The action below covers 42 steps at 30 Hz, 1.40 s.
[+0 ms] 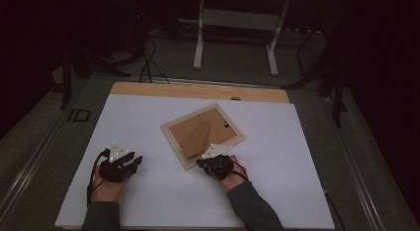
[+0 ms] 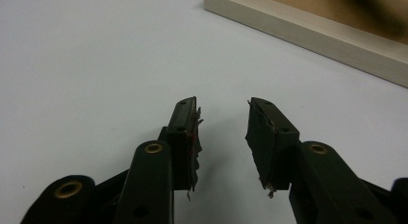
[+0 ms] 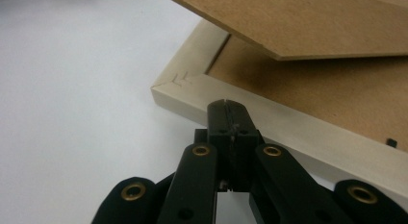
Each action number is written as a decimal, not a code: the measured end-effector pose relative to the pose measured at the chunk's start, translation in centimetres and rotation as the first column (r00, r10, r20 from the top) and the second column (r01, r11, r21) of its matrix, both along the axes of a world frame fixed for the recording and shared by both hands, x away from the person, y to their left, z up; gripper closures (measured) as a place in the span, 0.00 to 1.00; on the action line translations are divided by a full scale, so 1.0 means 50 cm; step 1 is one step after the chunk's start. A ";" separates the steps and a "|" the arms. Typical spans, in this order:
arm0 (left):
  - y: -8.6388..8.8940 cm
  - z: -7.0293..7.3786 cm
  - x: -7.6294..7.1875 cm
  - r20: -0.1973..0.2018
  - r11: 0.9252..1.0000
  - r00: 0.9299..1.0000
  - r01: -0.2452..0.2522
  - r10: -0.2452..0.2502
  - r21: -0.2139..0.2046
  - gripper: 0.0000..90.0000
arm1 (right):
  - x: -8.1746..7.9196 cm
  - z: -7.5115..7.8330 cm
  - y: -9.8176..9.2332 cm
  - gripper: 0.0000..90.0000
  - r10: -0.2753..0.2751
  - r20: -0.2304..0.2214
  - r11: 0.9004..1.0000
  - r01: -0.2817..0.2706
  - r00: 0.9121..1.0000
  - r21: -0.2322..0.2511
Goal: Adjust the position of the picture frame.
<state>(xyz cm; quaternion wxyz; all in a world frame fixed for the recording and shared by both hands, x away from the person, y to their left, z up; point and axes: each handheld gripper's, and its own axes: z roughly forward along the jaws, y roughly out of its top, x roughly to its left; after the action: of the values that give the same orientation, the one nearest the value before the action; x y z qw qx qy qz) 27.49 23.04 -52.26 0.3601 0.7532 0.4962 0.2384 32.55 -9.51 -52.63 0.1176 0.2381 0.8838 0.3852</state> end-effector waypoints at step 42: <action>-0.001 0.001 -0.001 0.005 1.000 1.000 0.001 -0.001 -0.002 0.73 | 0.096 0.045 -0.134 1.00 -0.209 0.052 0.977 0.205 0.977 0.062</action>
<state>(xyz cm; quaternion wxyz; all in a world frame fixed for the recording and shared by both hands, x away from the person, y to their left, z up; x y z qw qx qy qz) 27.46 23.01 -52.22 0.3621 0.7524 0.4952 0.2398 37.37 -16.22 -50.36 0.1760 0.3208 0.8393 0.4021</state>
